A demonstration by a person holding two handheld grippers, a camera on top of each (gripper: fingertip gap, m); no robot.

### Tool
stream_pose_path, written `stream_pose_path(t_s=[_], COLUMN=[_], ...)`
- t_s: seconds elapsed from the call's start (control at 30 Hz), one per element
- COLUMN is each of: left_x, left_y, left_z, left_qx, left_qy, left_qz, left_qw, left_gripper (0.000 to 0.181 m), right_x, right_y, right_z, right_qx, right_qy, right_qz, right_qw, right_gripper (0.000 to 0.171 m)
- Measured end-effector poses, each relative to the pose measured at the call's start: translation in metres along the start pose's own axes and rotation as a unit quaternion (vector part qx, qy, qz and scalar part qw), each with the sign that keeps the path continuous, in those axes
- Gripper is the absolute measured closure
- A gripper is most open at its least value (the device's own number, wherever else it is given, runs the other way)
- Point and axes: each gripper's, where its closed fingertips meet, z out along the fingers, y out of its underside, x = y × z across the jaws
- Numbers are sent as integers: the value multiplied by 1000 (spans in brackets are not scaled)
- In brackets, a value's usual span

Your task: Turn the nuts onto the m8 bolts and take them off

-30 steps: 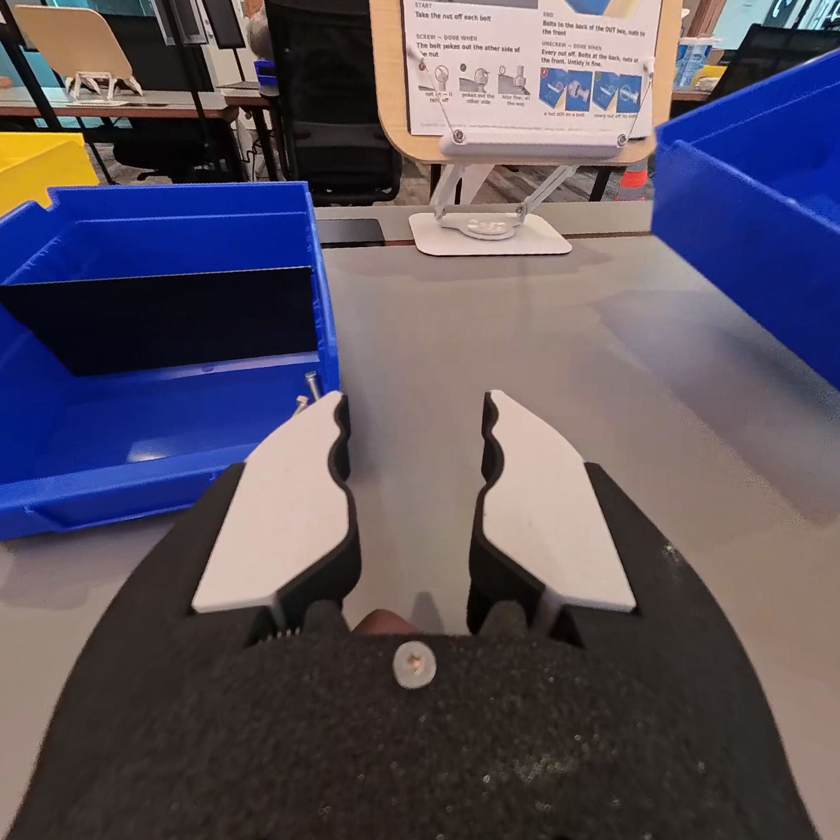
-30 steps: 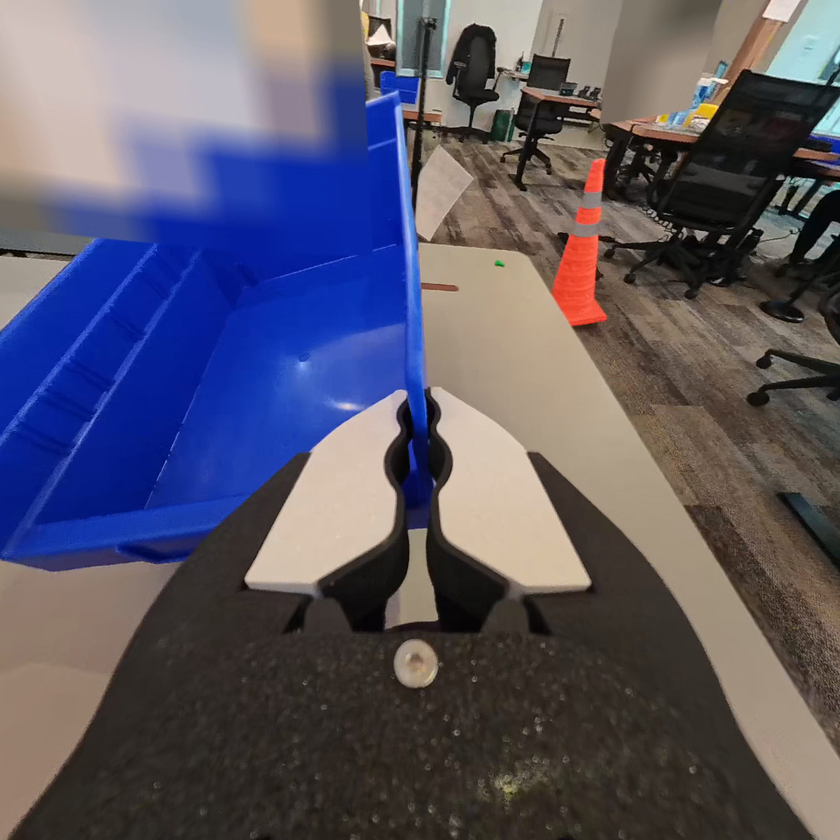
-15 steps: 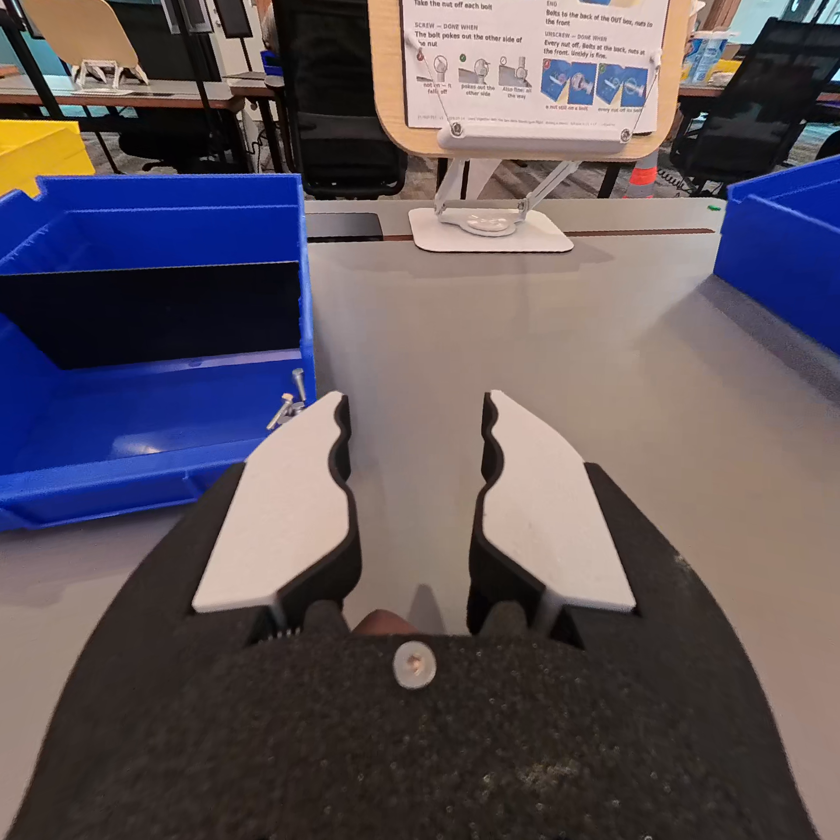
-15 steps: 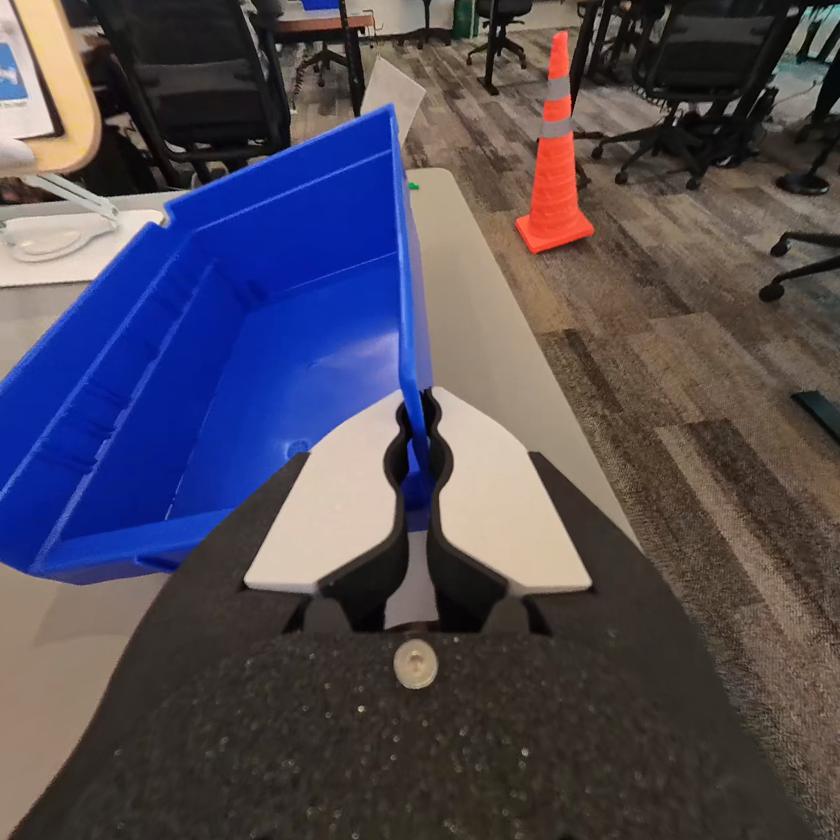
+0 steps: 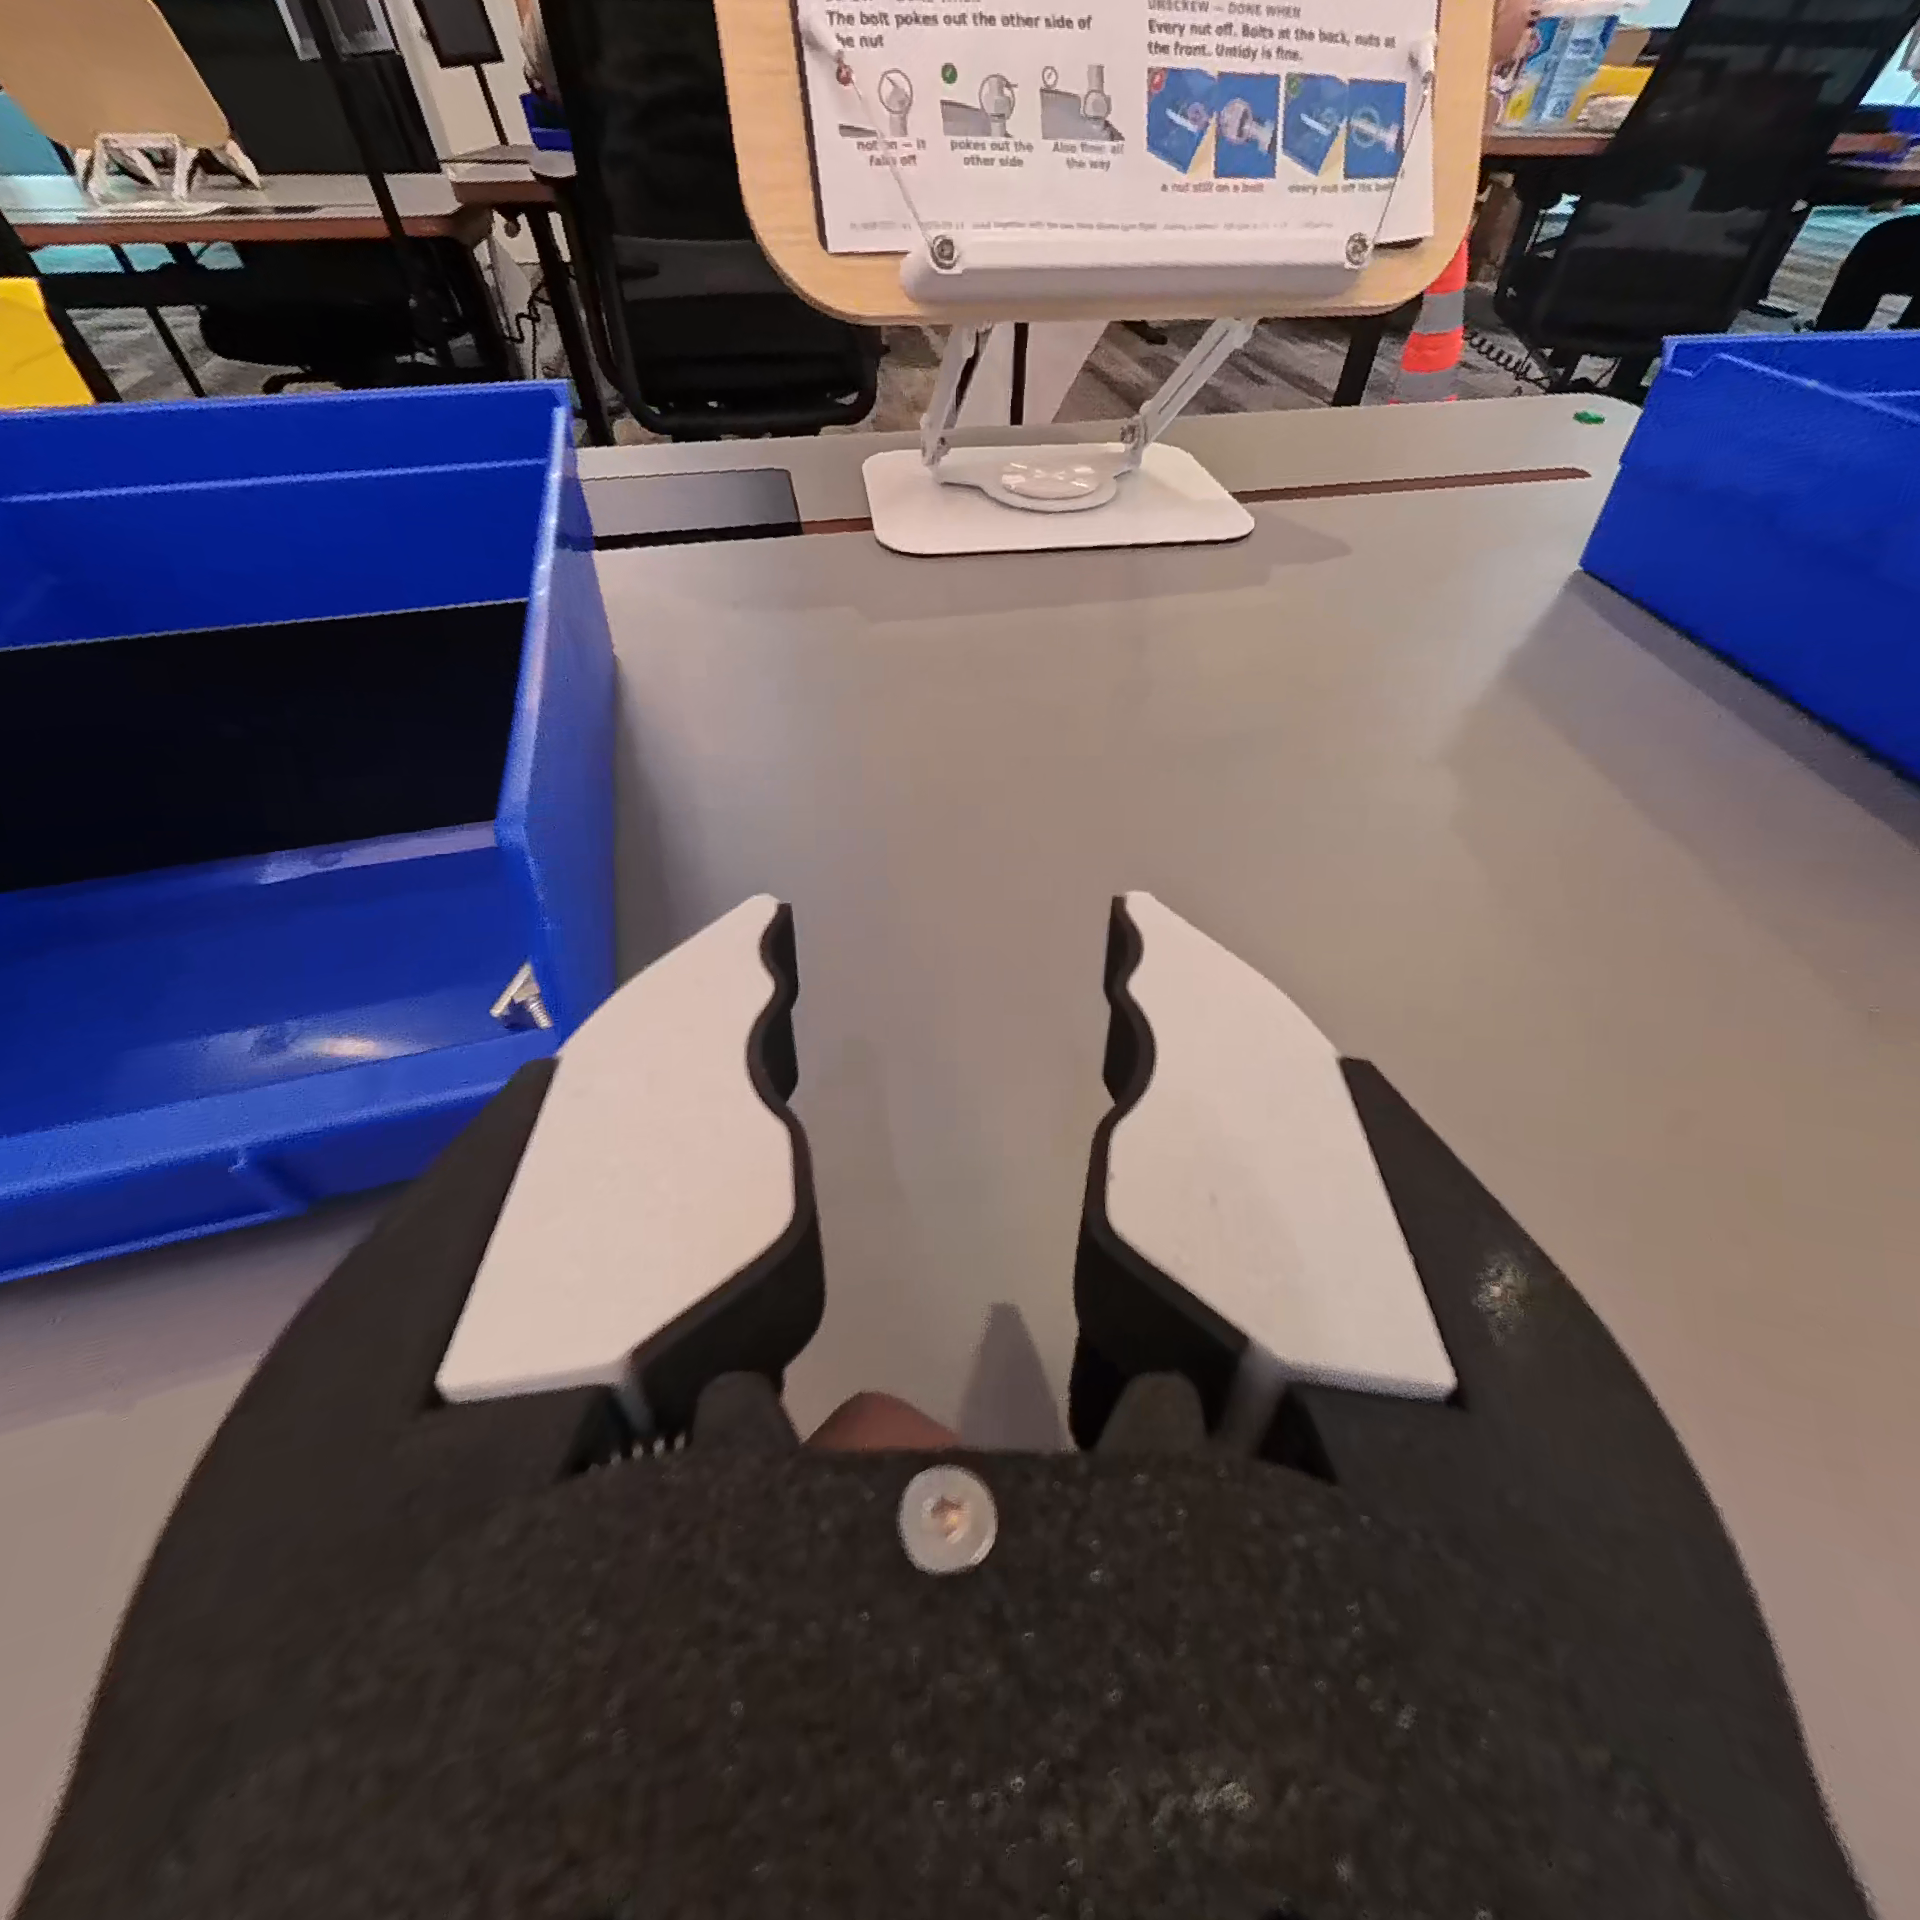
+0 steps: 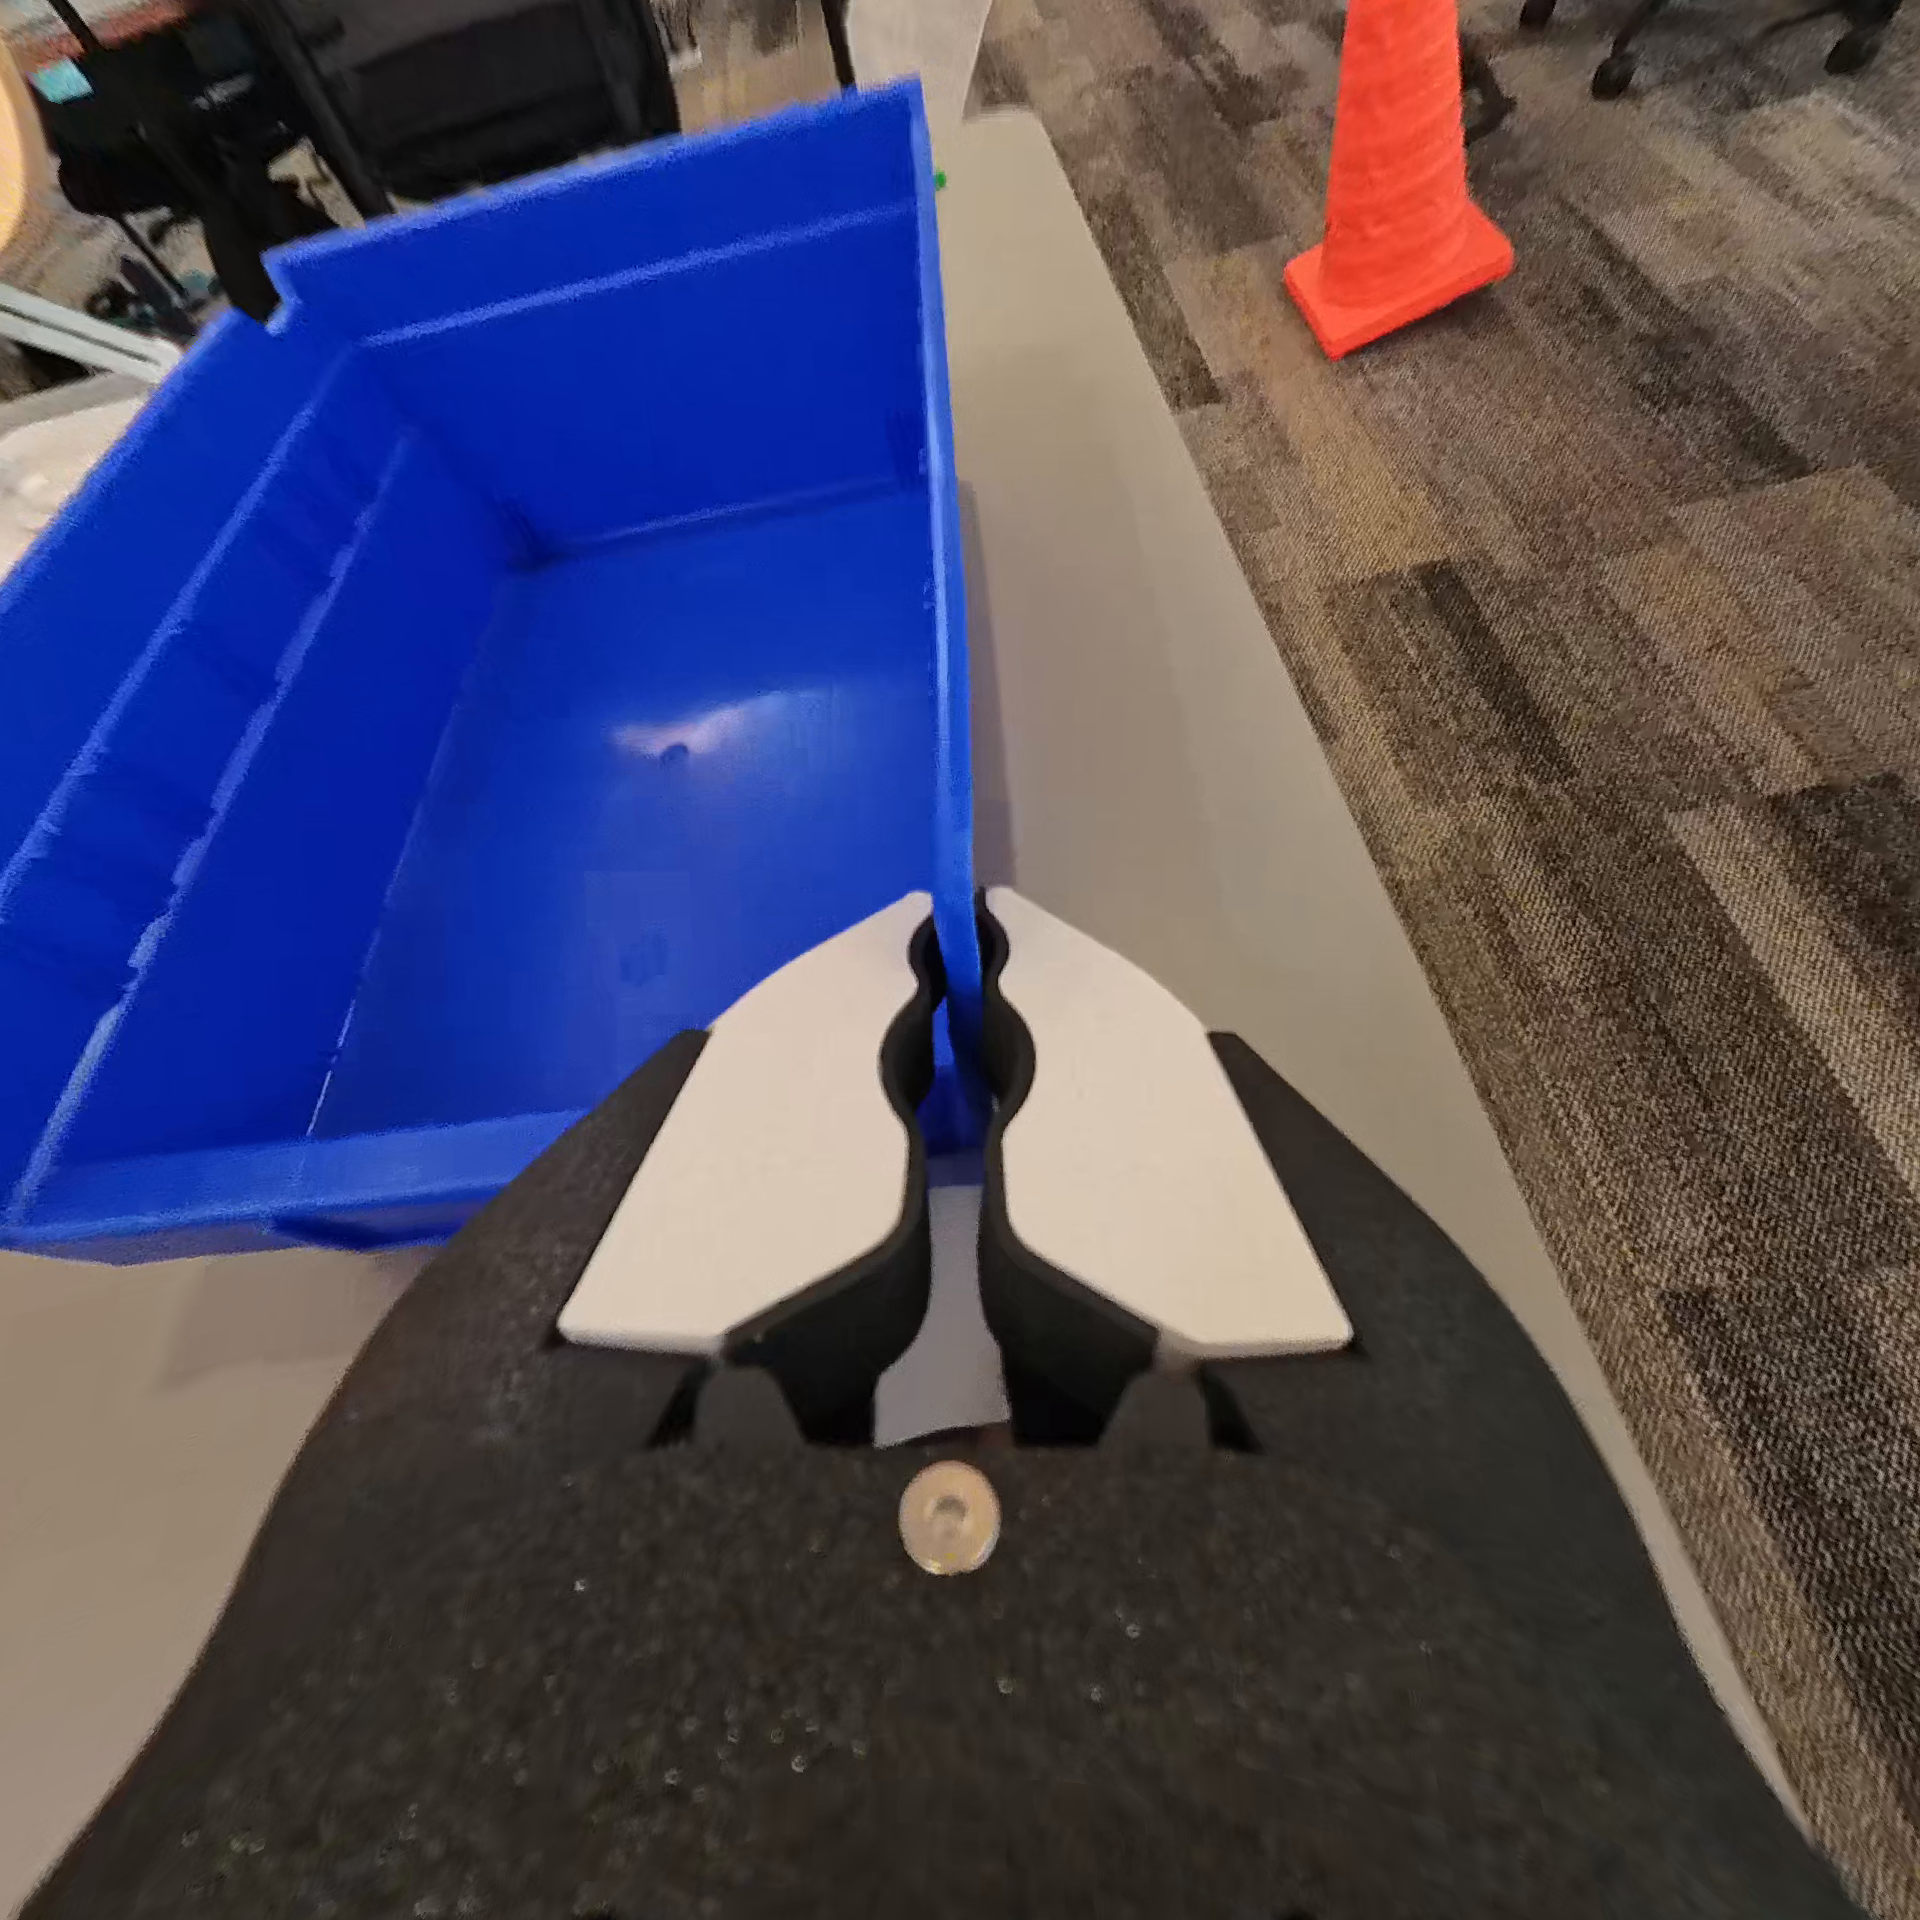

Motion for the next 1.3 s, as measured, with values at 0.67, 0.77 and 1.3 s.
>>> stream_pose_path(t_s=[0.67,0.77,1.3], left_x=[-1,-2,-20], left_y=[-13,-11,0], left_z=[-9,-12,-21], left_qx=[-4,-1,-4], left_qy=[39,25,5], left_qz=[-52,-33,-47], left_qw=[998,999,999], left_gripper=[105,97,105], right_x=[-305,-341,-343], right_y=[10,46,69], right_z=[-73,-60,-45], right_qx=[151,120,85], right_qy=[-130,-163,-171], right_qz=[-198,-210,-209], right_qw=[960,957,959], right_gripper=[98,92,97])
